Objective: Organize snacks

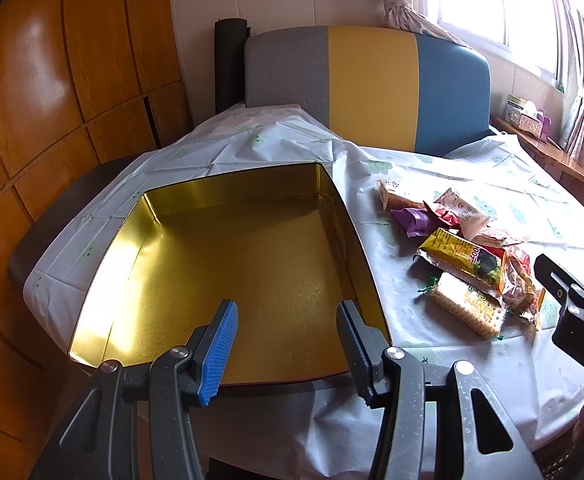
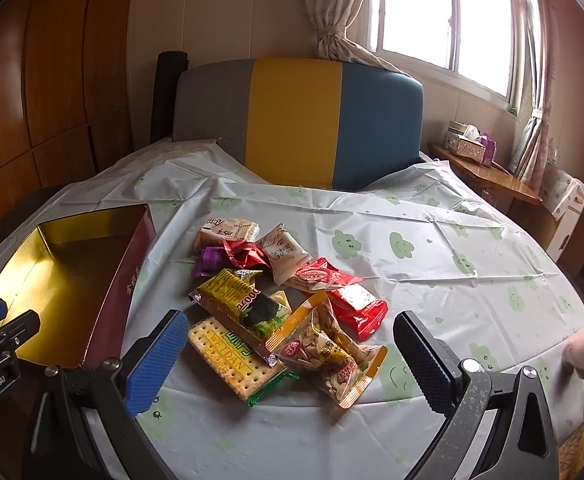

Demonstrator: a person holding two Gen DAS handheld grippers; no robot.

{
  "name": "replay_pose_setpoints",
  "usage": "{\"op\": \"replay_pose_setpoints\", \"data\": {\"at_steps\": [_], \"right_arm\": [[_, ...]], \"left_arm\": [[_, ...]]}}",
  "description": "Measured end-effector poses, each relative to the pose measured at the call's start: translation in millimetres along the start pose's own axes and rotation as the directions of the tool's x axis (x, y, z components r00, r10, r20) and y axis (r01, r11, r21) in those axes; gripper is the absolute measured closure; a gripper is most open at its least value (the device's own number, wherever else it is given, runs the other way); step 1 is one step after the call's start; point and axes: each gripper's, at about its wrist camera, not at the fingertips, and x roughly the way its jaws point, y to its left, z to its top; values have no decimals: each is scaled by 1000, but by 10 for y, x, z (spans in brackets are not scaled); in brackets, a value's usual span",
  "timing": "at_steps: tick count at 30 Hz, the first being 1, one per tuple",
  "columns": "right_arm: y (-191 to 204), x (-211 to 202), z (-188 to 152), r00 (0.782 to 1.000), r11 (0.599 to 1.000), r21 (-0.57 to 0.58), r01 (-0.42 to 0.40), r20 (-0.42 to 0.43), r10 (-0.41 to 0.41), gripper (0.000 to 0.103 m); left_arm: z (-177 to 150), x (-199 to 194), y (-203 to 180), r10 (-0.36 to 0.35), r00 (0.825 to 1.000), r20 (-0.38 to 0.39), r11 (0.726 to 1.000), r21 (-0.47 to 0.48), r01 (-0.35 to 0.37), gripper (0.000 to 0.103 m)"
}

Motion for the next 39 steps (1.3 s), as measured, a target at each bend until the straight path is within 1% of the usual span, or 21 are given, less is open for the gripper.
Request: {"op": "replay_pose_setpoints", "data": {"at_steps": [19, 32, 39], "right_arm": [[-69, 11, 37, 1000, 1000, 19, -2, 7, 2, 0], [-339, 20, 161, 999, 998, 56, 24, 27, -26, 0], [-418, 40, 194, 999, 997, 66, 28, 26, -29, 0]], "left_arm": [[-5, -37, -53, -25, 1000, -3, 1000, 15, 25, 51], [4, -54, -159, -44, 999, -5, 998, 46, 44, 51], [6, -53, -193, -52, 999, -8, 997, 57, 52, 51]]}}
